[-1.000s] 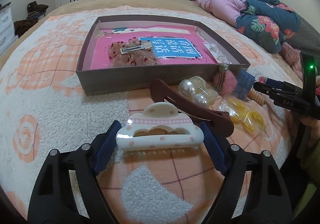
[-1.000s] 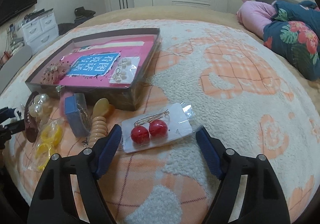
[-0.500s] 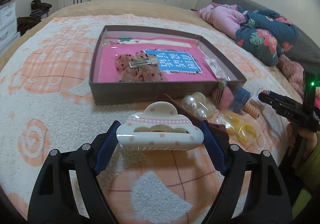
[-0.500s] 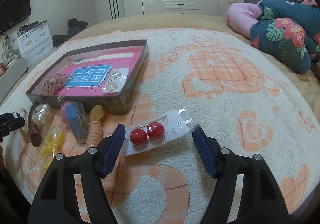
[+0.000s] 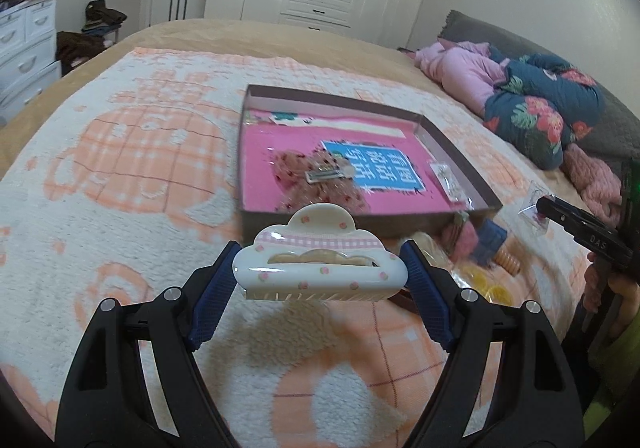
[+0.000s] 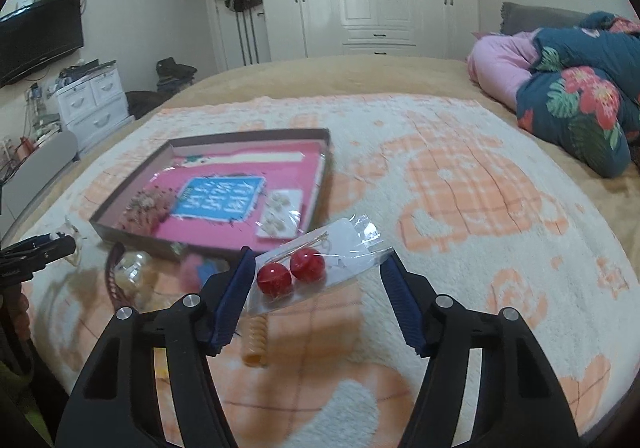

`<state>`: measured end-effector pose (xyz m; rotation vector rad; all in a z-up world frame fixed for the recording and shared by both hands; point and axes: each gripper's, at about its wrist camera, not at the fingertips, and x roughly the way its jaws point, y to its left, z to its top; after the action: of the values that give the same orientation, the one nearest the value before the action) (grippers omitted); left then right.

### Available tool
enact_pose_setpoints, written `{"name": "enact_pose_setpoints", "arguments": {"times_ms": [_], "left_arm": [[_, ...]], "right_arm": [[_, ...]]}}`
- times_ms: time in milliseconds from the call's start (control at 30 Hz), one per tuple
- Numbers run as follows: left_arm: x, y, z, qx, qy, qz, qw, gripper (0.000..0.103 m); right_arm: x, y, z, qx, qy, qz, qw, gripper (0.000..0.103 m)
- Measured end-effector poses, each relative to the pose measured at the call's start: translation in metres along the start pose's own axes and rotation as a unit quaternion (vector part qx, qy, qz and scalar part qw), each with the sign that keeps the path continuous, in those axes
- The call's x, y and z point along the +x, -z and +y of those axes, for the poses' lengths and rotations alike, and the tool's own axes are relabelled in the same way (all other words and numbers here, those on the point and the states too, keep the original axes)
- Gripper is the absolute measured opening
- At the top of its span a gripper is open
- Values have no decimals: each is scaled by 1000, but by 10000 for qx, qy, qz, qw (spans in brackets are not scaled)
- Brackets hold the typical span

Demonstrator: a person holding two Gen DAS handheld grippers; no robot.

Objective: Organize jewelry
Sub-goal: 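Lower the cloud claw into the box with the left tool while the right tool places the red earrings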

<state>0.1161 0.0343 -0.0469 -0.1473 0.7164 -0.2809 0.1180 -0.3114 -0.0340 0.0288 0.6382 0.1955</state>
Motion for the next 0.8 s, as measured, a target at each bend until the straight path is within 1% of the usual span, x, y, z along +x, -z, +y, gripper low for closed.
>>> {"name": "enact_pose_setpoints", "arguments": {"times_ms": [300, 433, 600, 800], "left_arm": [[-1, -13, 13, -160, -57, -148, 9997, 71], [0, -22, 18, -201, -75, -236, 9995, 71], [5, -38, 19, -170, -88, -305, 9994, 71], [21, -57, 15, -139, -32, -309, 9994, 71]], "right_arm": [[22, -30, 30, -261, -218, -145, 9993, 62], [39, -42, 42, -347, -302, -129, 9989, 62], [57, -48, 51, -376, -355, -66, 9986, 62], [70, -47, 55, -381, -328, 8, 9987, 62]]}}
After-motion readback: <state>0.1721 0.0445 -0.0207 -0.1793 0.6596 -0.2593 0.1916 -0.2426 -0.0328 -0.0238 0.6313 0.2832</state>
